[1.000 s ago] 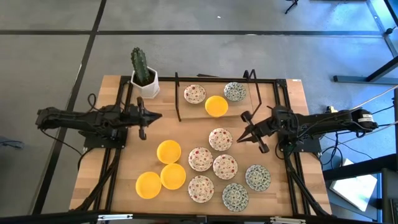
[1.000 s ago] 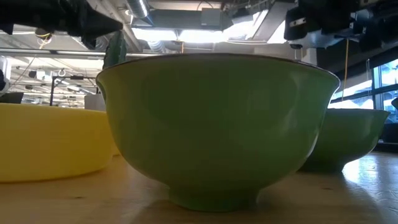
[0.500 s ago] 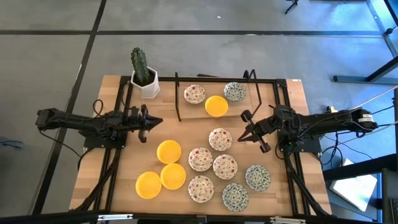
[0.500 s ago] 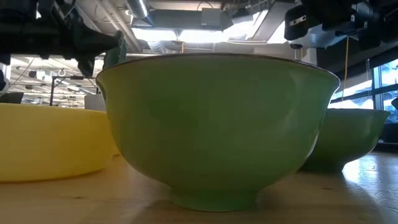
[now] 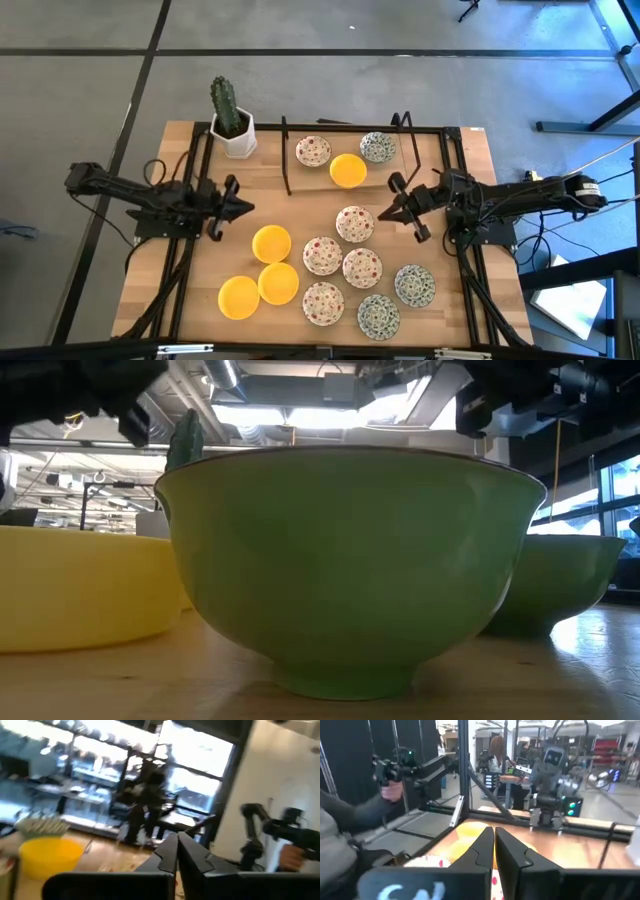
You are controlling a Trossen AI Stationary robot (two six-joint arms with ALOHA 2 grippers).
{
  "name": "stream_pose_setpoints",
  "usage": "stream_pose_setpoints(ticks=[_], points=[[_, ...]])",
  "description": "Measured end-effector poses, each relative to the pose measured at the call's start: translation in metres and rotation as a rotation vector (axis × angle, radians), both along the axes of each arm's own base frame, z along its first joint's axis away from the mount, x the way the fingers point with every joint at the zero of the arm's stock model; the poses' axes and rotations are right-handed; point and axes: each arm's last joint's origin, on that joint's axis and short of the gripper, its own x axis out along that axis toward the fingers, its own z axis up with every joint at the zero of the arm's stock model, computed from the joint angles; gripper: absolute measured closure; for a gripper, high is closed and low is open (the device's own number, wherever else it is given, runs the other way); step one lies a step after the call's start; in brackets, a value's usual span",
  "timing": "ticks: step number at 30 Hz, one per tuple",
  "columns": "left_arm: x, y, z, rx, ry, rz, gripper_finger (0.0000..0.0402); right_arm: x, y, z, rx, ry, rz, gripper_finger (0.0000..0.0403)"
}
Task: Pick & Place Mini bowls
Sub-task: Stack the red patterned bowl on top of the red patterned bowl on the shelf
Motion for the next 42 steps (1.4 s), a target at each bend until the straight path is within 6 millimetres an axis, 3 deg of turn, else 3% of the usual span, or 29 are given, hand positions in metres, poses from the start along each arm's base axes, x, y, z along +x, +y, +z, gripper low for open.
stream_pose_setpoints(ticks=[9,15,24,35,39,42], points=[[-0.002,-0.012,0.022,0.281,-0.006,0.004,0.04,-0.001,0.027,-0.005,-0.15,-0.006,0.005,0.0396],[-0.003,-0.019,0.02,0.415,0.141,0.004,0.0399,-0.002,0.03,-0.016,-0.278,0.057,0.034,0.0399],[-0.014,-0.025,0.038,0.586,0.093,0.089,0.0399,-0.012,0.028,-0.005,-0.271,-0.014,0.031,0.0396],[-0.016,-0.026,0.039,0.697,0.062,0.069,0.04,-0.014,0.028,-0.004,-0.238,-0.021,0.03,0.0396],[-0.01,-0.02,0.02,0.782,0.128,0.099,0.0399,-0.011,0.028,-0.022,-0.27,-0.117,0.021,0.0396],[-0.007,-0.01,0.016,0.703,0.167,0.157,0.04,-0.009,0.023,-0.03,-0.22,-0.179,-0.007,0.0399]])
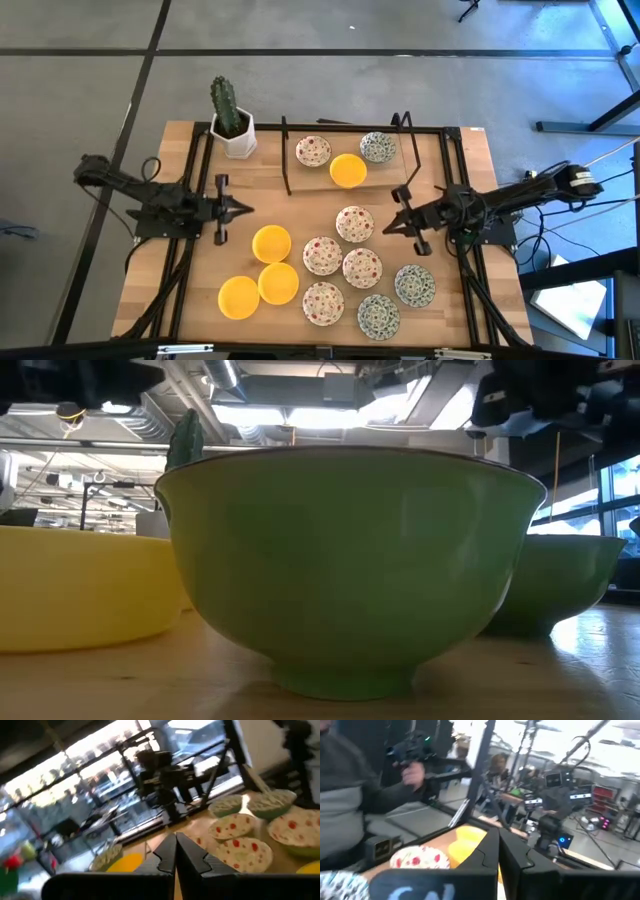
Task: Pick & Place Mini bowls
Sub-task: Stack the red patterned bowl on top of the red patterned bowl on the shelf
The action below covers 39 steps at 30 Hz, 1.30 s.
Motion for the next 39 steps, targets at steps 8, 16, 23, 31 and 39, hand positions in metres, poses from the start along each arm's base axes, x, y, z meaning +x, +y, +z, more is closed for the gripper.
stream_pose_setpoints(ticks=[8,16,23,31,39], points=[[-0.007,-0.001,0.029,-0.103,-0.057,-0.077,0.04,-0.005,-0.005,0.015,0.173,-0.031,-0.035,0.04],[-0.017,-0.005,0.035,0.032,-0.093,-0.098,0.04,-0.029,-0.008,0.031,0.136,-0.13,-0.055,0.0401],[-0.015,-0.004,0.02,0.109,0.025,-0.048,0.0397,-0.035,-0.011,0.022,0.065,-0.032,-0.093,0.0394],[-0.015,-0.001,0.024,0.12,-0.013,-0.025,0.0398,-0.033,-0.011,0.018,-0.038,-0.032,-0.114,0.0392],[-0.013,0.006,0.024,0.149,-0.005,0.03,0.0398,-0.033,-0.011,0.019,-0.064,-0.042,-0.12,0.0391]])
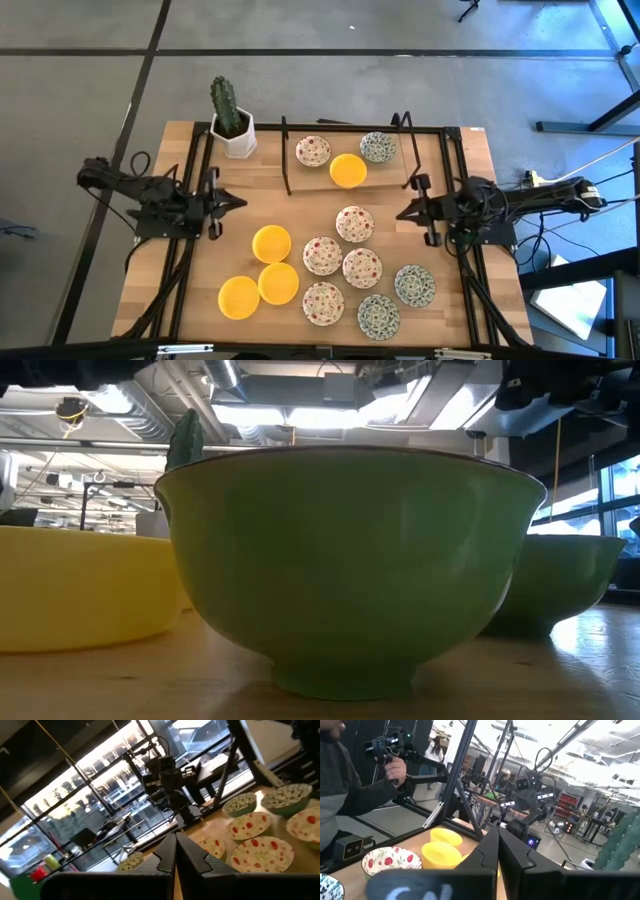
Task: Pick & Place Mini bowls
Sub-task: Stack the red patterned bowl on top of the red patterned bowl on the shelf
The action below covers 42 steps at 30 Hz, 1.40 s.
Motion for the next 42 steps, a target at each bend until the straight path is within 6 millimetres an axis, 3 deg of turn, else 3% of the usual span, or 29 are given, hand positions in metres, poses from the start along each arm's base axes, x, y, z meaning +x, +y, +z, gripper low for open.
stream_pose_setpoints(ticks=[4,20,42], points=[[0.004,0.006,-0.004,-0.003,-0.02,0.015,0.0399,0.0,0.0,0.0,-0.018,-0.01,-0.003,0.0391],[0.009,0.016,-0.02,-0.291,-0.005,0.071,0.0399,0.001,0.0,0.001,-0.003,-0.014,0.0,0.0391],[0.008,0.016,-0.015,-0.215,-0.048,0.072,0.0395,0.001,0.0,0.001,-0.004,-0.016,-0.001,0.0391]])
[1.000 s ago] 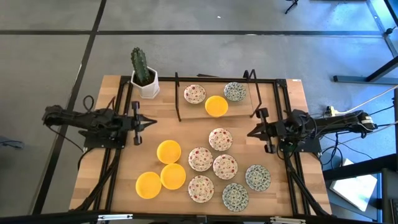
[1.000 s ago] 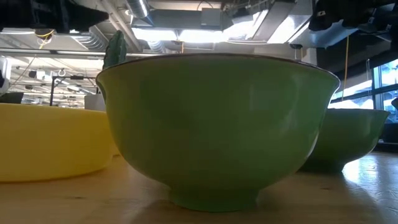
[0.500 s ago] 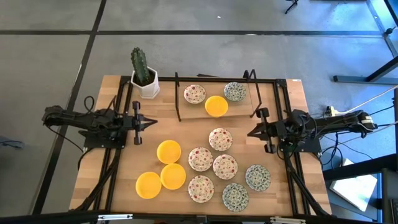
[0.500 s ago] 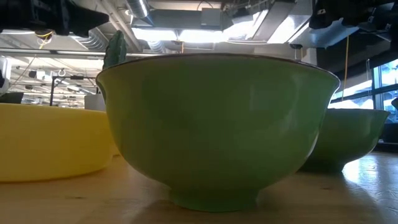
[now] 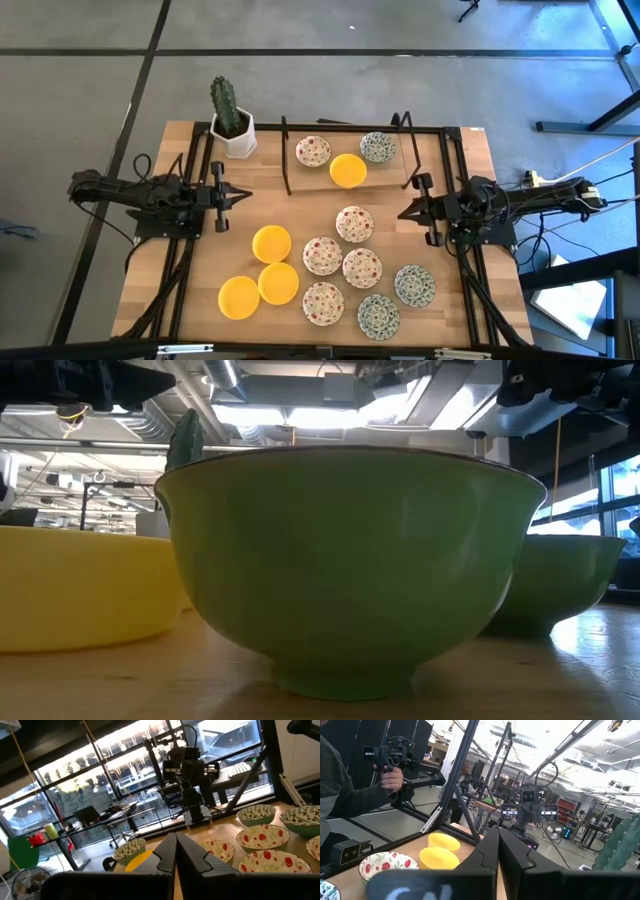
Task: Pick & Place Mini bowls
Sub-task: Stack the red patterned bowl on top of the red patterned bowl on the shelf
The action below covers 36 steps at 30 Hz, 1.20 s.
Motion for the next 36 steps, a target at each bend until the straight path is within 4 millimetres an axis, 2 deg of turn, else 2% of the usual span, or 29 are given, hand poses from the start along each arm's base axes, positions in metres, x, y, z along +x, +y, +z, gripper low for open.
stream_pose_setpoints(ticks=[36], points=[[-0.0002,-0.0001,0.0019,-0.003,-0.02,-0.003,0.0396,0.0,0.0,0.0,0.016,0.005,0.004,0.0391]])
